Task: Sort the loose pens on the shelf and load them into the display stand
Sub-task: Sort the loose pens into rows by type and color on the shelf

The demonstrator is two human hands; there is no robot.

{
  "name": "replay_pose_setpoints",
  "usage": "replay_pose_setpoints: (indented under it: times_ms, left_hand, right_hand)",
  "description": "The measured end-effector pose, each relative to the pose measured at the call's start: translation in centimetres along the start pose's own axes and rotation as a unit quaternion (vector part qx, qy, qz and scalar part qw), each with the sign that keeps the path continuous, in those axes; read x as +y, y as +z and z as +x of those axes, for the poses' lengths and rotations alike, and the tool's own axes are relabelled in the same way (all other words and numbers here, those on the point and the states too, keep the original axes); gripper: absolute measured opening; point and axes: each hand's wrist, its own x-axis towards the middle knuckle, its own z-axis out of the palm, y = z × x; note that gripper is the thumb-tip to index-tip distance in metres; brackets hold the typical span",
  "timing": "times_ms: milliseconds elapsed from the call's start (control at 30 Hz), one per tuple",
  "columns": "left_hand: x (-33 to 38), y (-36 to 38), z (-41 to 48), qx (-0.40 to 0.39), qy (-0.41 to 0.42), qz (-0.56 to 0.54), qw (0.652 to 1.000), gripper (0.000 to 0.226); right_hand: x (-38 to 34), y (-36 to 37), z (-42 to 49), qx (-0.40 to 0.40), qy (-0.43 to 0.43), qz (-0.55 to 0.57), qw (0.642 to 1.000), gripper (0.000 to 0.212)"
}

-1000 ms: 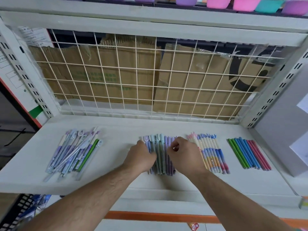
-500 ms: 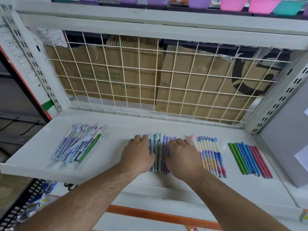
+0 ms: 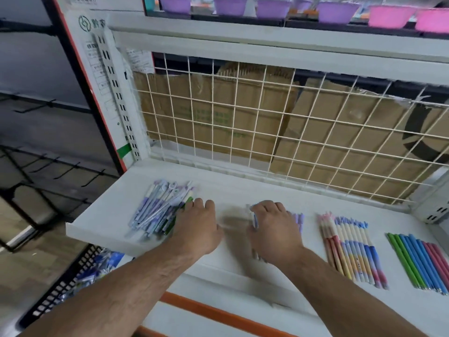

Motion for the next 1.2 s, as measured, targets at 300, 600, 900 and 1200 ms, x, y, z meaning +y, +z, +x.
replay_pose_setpoints:
  times_ms: [300, 600, 900, 1200]
  left_hand:
    - [-6.5, 0.3, 2.1, -0.035, -0.027, 0.073, 0.996, 0.051]
    - [-7.8, 0.4, 3.3, -0.046, 0.005, 0.025, 0.999, 0.026]
    - [-7.4, -0.4, 3.5, -0.072, 0.033, 0.017, 0.997, 0.017]
    - [-7.1, 0.0, 3.8, -0.107, 0.057, 0.036, 0.992, 0.022]
  right_hand:
    - [-4.5, 0.7, 2.3, -0.022, 0.003, 0.012, 1.000, 0.047]
    - [-7.0, 1.1, 2.8, -0.012, 0.032, 0.018, 0.999, 0.043]
    - [-7.5, 1.3, 2.3, -0.024, 0.061, 0.019, 0.998, 0.043]
    - [-7.3, 1.1, 1.1, -0.015, 0.079, 0.033, 0.996, 0.041]
